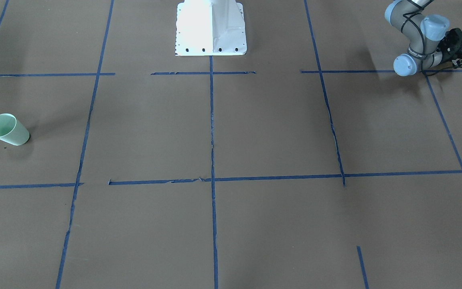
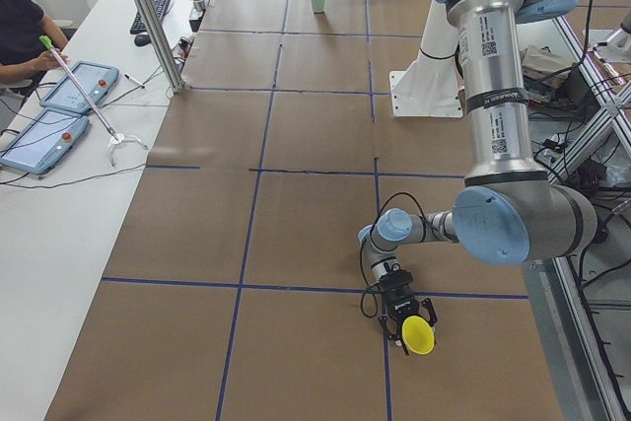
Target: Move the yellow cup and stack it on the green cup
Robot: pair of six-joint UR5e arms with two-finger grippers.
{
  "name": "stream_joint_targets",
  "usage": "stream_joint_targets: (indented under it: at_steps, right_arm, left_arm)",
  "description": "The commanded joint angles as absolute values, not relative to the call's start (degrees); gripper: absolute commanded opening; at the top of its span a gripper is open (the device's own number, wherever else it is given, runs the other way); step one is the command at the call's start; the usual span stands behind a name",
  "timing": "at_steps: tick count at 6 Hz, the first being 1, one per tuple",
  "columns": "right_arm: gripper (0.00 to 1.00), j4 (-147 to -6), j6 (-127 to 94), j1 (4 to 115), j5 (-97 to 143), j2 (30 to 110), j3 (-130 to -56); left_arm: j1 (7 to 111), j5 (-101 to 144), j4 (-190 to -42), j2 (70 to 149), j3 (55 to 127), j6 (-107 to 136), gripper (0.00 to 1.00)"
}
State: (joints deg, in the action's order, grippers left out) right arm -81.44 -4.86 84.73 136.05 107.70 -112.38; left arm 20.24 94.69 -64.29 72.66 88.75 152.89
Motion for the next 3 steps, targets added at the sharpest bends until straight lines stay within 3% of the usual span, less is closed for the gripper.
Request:
stream_joint_targets:
  at_steps: [1,3]
  right_arm:
    - [1.0,-80.9,-5.3,84.7,137.9,107.8,-112.2]
    - [1.0,-80.9,-5.4,84.7,140.4,108.0,-111.9]
  left_arm:
    - [21.6,85.0,-64.7,72.3,89.9,146.6,0.01]
    - [29.9,67.0,-68.7,74.5,94.0,136.2,0.04]
